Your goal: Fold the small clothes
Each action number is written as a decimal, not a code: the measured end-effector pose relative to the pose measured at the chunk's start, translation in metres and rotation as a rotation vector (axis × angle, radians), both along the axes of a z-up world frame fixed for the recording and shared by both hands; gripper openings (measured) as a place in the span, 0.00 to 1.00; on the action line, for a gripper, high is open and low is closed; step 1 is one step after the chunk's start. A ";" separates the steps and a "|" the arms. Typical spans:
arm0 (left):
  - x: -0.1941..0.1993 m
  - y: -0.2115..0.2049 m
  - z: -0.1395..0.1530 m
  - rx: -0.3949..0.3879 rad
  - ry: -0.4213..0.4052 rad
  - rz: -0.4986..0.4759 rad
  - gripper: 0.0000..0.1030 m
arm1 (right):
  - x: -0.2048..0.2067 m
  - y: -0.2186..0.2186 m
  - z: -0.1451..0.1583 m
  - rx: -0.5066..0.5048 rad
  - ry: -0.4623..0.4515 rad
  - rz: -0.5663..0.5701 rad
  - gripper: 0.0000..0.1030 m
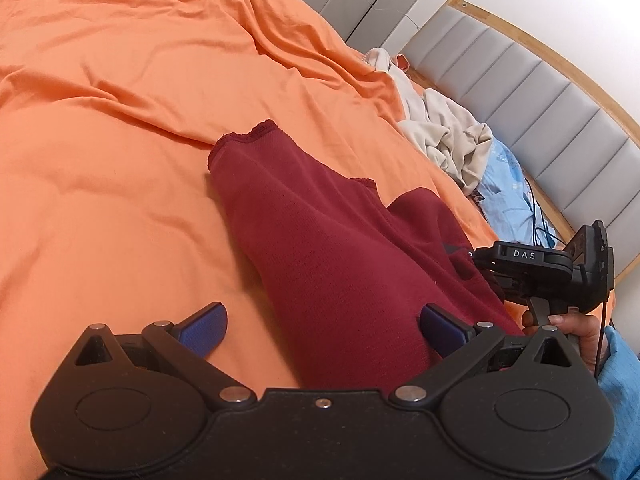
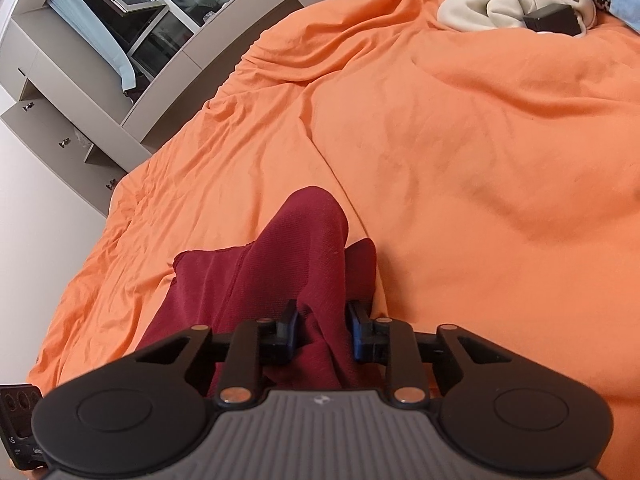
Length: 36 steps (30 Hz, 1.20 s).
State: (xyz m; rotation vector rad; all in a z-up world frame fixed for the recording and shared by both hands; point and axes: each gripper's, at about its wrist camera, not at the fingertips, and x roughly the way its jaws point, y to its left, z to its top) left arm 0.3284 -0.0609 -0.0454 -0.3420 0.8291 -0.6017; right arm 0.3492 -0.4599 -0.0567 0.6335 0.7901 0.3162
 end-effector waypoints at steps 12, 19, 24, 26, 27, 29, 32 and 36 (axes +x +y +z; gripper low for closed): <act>-0.004 -0.002 0.000 -0.070 -0.009 -0.022 0.57 | -0.019 0.020 0.034 -0.075 -0.196 0.031 0.17; -0.009 0.014 0.021 -0.150 -0.033 0.063 0.30 | -0.023 0.047 0.062 -0.001 -0.336 0.095 0.16; -0.021 0.046 0.048 -0.137 -0.102 0.140 0.30 | 0.007 0.073 0.060 0.064 -0.341 0.141 0.16; -0.028 0.062 0.055 -0.117 -0.139 0.190 0.30 | 0.021 0.087 0.052 0.086 -0.320 0.161 0.16; -0.030 0.070 0.056 -0.108 -0.149 0.215 0.30 | 0.028 0.094 0.047 0.086 -0.304 0.169 0.16; -0.031 0.080 0.054 -0.083 -0.153 0.255 0.30 | 0.036 0.109 0.037 0.067 -0.274 0.187 0.16; -0.027 0.091 0.039 -0.056 -0.097 0.292 0.31 | 0.039 0.122 0.023 -0.003 -0.225 0.200 0.19; -0.027 0.099 0.020 -0.041 -0.027 0.315 0.38 | 0.030 0.132 0.017 -0.185 -0.177 0.183 0.60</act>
